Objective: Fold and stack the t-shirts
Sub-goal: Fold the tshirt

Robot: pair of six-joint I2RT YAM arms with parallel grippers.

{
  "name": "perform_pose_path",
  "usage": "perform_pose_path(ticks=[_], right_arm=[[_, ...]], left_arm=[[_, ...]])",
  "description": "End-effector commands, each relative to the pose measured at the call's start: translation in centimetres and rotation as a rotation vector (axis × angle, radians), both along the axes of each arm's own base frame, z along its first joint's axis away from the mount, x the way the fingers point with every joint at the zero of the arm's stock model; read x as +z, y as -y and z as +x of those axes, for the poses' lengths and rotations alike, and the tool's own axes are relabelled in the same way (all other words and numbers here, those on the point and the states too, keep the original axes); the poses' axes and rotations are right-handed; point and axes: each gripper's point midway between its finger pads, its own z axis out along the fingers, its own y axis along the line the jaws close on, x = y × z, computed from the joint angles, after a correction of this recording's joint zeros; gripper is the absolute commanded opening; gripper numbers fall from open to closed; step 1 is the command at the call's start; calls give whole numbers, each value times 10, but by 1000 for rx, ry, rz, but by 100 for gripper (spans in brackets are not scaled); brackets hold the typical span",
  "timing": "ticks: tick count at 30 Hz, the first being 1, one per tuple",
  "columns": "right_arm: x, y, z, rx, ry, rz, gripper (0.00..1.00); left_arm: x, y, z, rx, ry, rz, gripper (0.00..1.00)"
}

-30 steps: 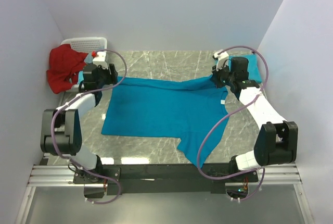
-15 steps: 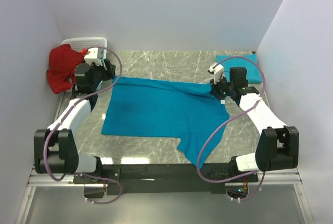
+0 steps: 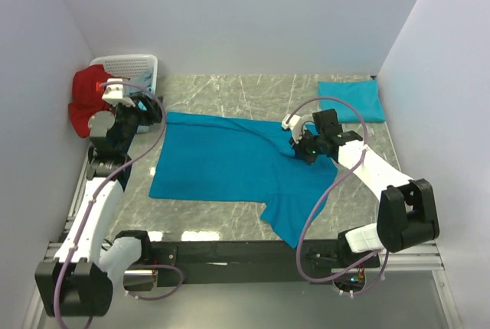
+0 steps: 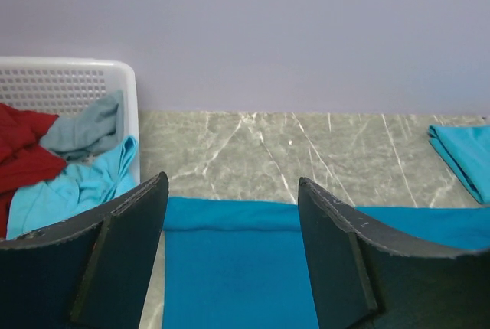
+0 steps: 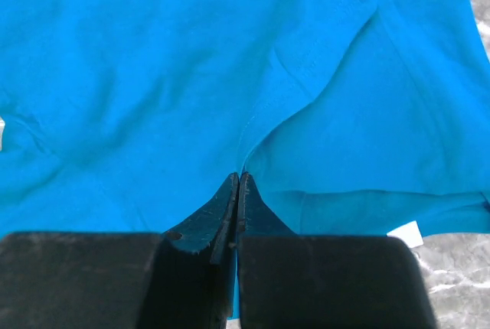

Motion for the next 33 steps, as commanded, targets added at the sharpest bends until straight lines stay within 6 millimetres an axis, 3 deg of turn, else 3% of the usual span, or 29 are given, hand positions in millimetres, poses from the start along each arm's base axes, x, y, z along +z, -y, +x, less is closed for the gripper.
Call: perform_pose_path(ticks=[1, 7, 14, 17, 22, 32, 33], right_arm=[[15, -1, 18, -33, 32, -13, 0], [19, -6, 21, -36, 25, 5, 0], [44, -21, 15, -9, 69, 76, 0], [48, -29, 14, 0, 66, 85, 0], [43, -34, 10, 14, 43, 91, 0], [15, -26, -7, 57, -11, 25, 0], [12, -25, -10, 68, -22, 18, 5]], left_arm=[[-14, 6, -19, -33, -41, -18, 74], [-31, 14, -42, -76, -74, -28, 74], [-33, 18, -61, -101, -69, -10, 74], [-45, 19, -66, -109, -93, -10, 74], [-46, 22, -72, -110, -88, 15, 74], [-44, 28, -75, -138, -85, 16, 74], [-44, 28, -75, -139, -85, 16, 74]])
